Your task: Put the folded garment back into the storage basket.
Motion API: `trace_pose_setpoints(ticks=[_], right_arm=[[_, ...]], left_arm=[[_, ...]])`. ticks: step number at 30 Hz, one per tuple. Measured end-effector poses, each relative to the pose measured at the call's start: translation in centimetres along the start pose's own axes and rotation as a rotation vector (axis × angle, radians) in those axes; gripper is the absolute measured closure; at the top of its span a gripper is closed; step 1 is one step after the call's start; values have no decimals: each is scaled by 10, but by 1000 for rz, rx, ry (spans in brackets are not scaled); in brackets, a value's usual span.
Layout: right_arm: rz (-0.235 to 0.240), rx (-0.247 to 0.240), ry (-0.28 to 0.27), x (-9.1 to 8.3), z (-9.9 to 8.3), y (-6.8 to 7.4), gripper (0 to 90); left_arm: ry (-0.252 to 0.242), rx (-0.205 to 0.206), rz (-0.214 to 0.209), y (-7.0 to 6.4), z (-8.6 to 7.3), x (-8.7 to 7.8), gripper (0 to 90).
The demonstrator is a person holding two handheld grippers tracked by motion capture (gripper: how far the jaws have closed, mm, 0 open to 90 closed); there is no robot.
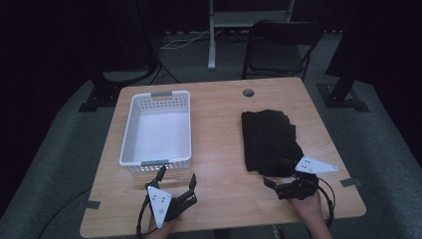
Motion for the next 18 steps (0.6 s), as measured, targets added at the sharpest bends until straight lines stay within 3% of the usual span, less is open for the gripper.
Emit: trace_pose_setpoints(ticks=[8,9,18], right_arm=[[3,-17,13,2,-1,2,34],[23,-21,22,2,-2,3,40],[48,-27,70,5,-5,7,42]], left_arm=[[1,0,-1,0,0,0,102],[1,1,0,0,0,0,102],[-2,-1,-6,0,0,0,102]])
Point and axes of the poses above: each handheld gripper's, and its own axes: x roughly forward along the jaws, z roughly out of its top, y roughly to its left, the point moved 8 cm from there along x, roughly forward along the jaws, and after that the axes turned 6 degrees about x, right-handed, at the moved point
